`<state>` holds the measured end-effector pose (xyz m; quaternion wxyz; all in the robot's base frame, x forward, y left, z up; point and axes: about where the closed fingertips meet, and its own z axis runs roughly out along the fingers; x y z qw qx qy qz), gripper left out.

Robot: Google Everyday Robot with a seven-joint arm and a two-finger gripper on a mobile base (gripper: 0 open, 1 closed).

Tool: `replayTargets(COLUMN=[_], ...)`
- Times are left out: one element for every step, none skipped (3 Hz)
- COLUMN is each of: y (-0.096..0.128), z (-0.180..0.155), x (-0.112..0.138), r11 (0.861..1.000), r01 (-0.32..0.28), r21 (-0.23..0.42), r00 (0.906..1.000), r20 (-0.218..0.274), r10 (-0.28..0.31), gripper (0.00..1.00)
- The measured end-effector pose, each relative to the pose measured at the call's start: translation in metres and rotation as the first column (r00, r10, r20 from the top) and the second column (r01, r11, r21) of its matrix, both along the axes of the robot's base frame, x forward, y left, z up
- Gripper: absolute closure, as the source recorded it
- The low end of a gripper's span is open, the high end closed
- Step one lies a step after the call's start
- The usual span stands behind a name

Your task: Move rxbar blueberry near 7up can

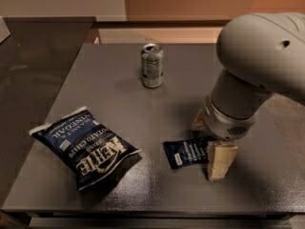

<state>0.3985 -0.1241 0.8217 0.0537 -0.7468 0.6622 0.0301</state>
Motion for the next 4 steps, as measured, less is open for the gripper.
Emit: replayTargets(y=[0.0, 0.0, 0.016, 0.032], z=[0.005, 0.012, 0.031, 0.051], x=[0.0, 0.0, 0.001, 0.01], r11=[1.0, 1.0, 1.0, 0.999], r01=[0.0, -0.001, -0.014, -0.021], r21=[0.0, 0.0, 0.015, 0.034], r00=[1.0, 1.0, 0.9999, 0.9998], r20=[-0.001, -0.001, -0.008, 0.002], r10=[0.0, 0.001, 0.015, 0.021], gripper=[0.64, 0.88, 1.0, 1.0])
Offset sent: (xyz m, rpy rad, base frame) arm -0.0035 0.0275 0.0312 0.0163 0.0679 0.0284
